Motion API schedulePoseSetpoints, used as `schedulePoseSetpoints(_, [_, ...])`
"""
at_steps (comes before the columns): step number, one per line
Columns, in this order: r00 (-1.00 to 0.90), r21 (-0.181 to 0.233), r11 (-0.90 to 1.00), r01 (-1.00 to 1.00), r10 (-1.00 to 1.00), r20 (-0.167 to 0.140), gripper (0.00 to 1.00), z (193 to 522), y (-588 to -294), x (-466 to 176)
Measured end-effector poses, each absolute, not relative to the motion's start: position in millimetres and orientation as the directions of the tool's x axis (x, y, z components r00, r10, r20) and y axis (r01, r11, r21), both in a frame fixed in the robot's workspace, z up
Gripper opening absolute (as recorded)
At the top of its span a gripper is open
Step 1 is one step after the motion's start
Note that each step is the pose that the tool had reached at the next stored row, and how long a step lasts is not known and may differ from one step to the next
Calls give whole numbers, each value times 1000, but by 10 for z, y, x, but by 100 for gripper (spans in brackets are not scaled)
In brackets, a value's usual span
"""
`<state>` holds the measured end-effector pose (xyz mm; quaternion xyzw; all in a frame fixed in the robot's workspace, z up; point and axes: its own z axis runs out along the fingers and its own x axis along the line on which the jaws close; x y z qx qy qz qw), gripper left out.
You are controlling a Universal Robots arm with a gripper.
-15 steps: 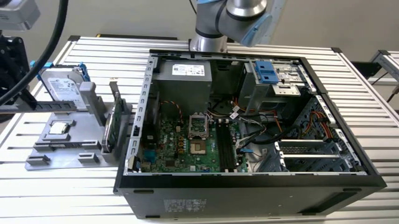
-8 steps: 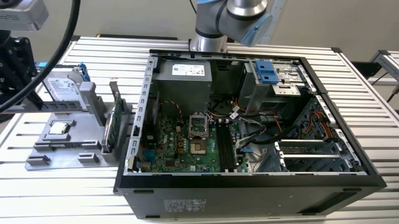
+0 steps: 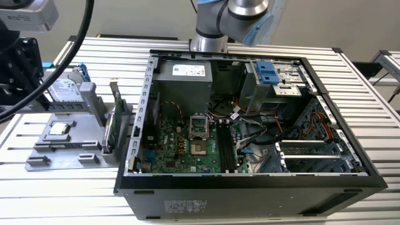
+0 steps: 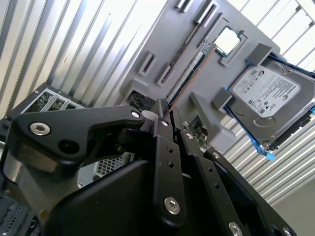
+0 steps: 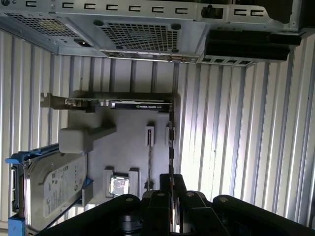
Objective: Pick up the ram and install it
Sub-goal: 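Pick up the ram and move it above insertion slot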
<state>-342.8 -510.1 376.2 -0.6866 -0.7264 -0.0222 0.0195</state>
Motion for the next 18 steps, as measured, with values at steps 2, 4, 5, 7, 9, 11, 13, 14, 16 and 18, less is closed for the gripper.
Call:
schedulePoseSetpoints(2, [-56,5,56,998,997,59,0,3763,-5100,-3401])
schedulePoseSetpoints(4, [-56,5,56,998,997,59,0,3763,-5100,-3372])
schedulePoseSetpoints(5, [-56,5,56,998,997,59,0,3763,-5100,-3358])
schedulePoseSetpoints(7, [-56,4,56,998,997,59,0,3763,-5100,-3329])
schedulePoseSetpoints(9, [-56,4,56,998,997,59,0,3763,-5101,-3300])
schedulePoseSetpoints(11, [-56,4,56,998,997,59,0,3762,-5101,-3272])
schedulePoseSetpoints(13, [-56,3,56,998,997,59,0,3763,-5101,-3245])
schedulePoseSetpoints(14, [-56,3,56,998,997,59,0,3763,-5101,-3232])
schedulePoseSetpoints(16, [-56,2,56,998,997,59,0,3763,-5101,-3207])
schedulePoseSetpoints(18, [-56,2,56,998,997,59,0,3763,-5101,-3182])
